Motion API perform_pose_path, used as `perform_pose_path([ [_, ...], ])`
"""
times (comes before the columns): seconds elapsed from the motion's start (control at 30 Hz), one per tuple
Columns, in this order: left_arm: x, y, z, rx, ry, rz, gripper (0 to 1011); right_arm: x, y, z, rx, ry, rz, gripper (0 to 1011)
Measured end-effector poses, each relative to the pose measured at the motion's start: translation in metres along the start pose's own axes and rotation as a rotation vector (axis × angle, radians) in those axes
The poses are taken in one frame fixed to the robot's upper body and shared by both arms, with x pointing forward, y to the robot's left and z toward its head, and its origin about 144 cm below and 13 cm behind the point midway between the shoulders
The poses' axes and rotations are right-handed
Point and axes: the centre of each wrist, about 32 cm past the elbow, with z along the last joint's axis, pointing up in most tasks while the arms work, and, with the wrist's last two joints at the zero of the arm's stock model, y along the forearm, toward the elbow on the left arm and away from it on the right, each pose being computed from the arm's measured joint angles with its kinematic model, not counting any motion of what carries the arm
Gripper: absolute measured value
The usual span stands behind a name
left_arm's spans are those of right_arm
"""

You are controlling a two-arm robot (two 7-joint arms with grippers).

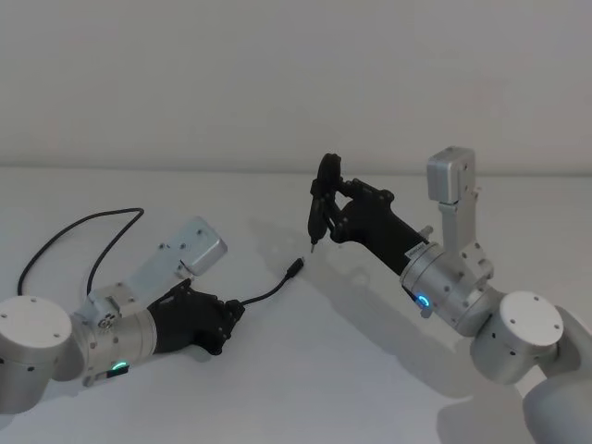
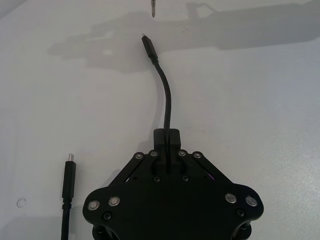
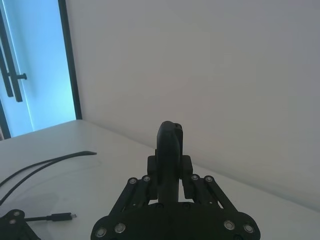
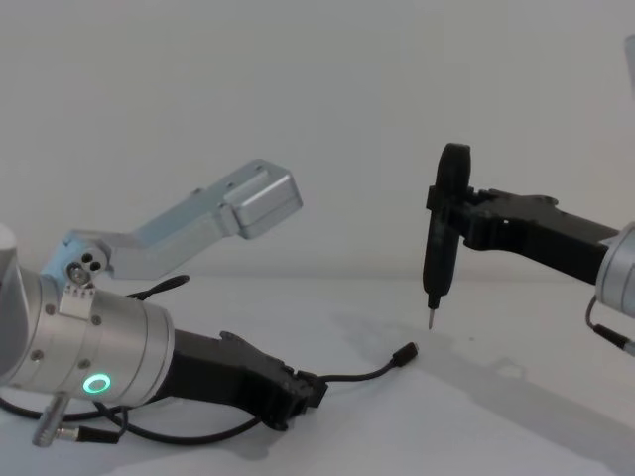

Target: Pick up the data cable with the one hand.

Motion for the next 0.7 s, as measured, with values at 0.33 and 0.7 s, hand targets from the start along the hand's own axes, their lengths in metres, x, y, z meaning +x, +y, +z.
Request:
perform_pose_path([
  [0.33, 0.0, 0.0002, 0.0002, 0.001, 0.0, -0.002, 42, -0.0006, 0.0034, -0.0042, -0.008, 0.005, 0.01, 275],
  [0.7, 0.0, 0.0002, 0.0002, 0.001, 0.0, -0.003, 42, -0.0006, 0.0064, -0.0074, -0.016, 0.008, 0.014, 274],
])
